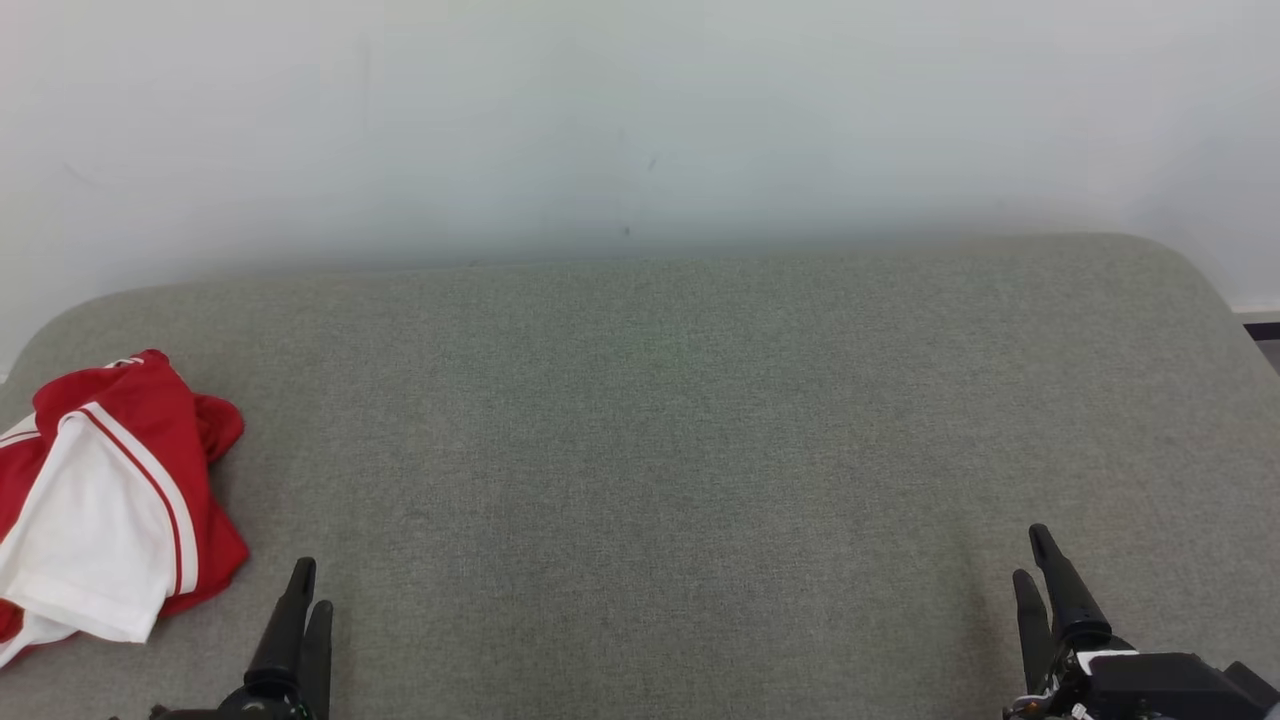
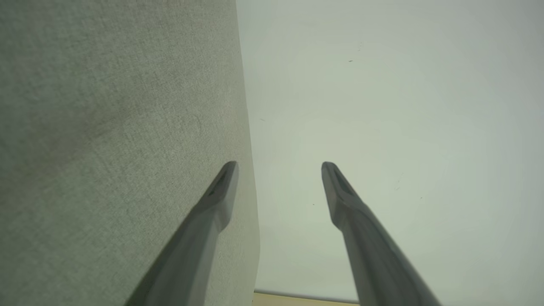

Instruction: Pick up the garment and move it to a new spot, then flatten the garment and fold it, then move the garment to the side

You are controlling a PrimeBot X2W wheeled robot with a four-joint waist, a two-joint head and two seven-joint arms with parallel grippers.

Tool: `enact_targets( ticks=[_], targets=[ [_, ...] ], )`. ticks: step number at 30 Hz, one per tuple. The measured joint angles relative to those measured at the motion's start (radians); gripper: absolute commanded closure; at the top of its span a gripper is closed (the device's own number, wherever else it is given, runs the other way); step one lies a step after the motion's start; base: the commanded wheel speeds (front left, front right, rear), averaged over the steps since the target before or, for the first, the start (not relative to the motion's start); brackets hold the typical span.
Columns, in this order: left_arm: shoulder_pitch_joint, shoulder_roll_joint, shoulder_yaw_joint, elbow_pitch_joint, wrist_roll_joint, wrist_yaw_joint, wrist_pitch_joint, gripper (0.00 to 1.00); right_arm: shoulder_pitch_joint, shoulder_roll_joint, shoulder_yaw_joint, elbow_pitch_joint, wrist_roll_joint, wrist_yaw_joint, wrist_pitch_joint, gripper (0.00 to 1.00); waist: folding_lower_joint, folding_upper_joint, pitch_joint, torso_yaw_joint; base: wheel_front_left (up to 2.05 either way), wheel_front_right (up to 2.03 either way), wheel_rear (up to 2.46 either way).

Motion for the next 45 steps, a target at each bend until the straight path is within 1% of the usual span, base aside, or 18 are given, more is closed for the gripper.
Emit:
enact_targets(
  ticks=[2, 3, 17, 27, 36, 39, 40, 45],
  targets=[
    [0.002, 0.000, -0.003, 0.000, 0.010, 0.000, -0.009, 0.00, 0.000, 0.000, 0.007, 0.003, -0.021, 0.000, -0.009, 0.00, 0.0000, 0.0000, -0.003, 0.000, 0.00, 0.00, 0.00],
    [0.020, 0.000, -0.013, -0.011, 0.127, 0.018, -0.051, 0.00, 0.000, 0.000, 0.023, 0.006, -0.203, 0.000, -0.052, 0.00, 0.0002, 0.0000, -0.016, -0.001, 0.00, 0.00, 0.00],
    [0.045, 0.002, -0.048, -0.040, 0.349, 0.060, -0.106, 0.00, 0.000, 0.000, 0.073, 0.034, -0.517, 0.000, -0.104, 0.00, 0.0001, 0.0000, -0.037, -0.002, 0.00, 0.00, 0.00],
    [0.062, 0.003, -0.070, -0.044, 0.548, 0.087, -0.140, 0.00, 0.000, 0.000, 0.095, 0.043, -0.695, 0.000, -0.119, 0.00, 0.0002, 0.0000, -0.052, -0.003, 0.00, 0.00, 0.00],
    [0.070, 0.004, -0.092, -0.047, 0.717, 0.095, -0.169, 0.00, 0.003, -0.001, 0.114, 0.044, -0.821, 0.000, -0.131, 0.00, 0.0001, 0.0000, -0.061, -0.003, 0.00, 0.00, 0.00],
    [0.074, 0.005, -0.097, -0.047, 0.768, 0.095, -0.179, 0.00, 0.004, -0.001, 0.119, 0.045, -0.861, 0.000, -0.132, 0.00, 0.0001, 0.0000, -0.064, -0.003, 0.00, 0.00, 0.00],
    [0.074, 0.005, -0.101, -0.048, 0.809, 0.094, -0.184, 0.00, 0.004, -0.001, 0.122, 0.046, -0.885, 0.000, -0.135, 0.00, 0.0001, 0.0000, -0.065, -0.003, 0.00, 0.00, 0.00],
    [0.074, 0.005, -0.104, -0.049, 0.887, 0.087, -0.201, 0.00, 0.004, -0.001, 0.125, 0.048, -0.941, 0.000, -0.141, 0.00, 0.0001, 0.0000, -0.070, -0.002, 0.00, 0.00, 0.00]
  ],
)
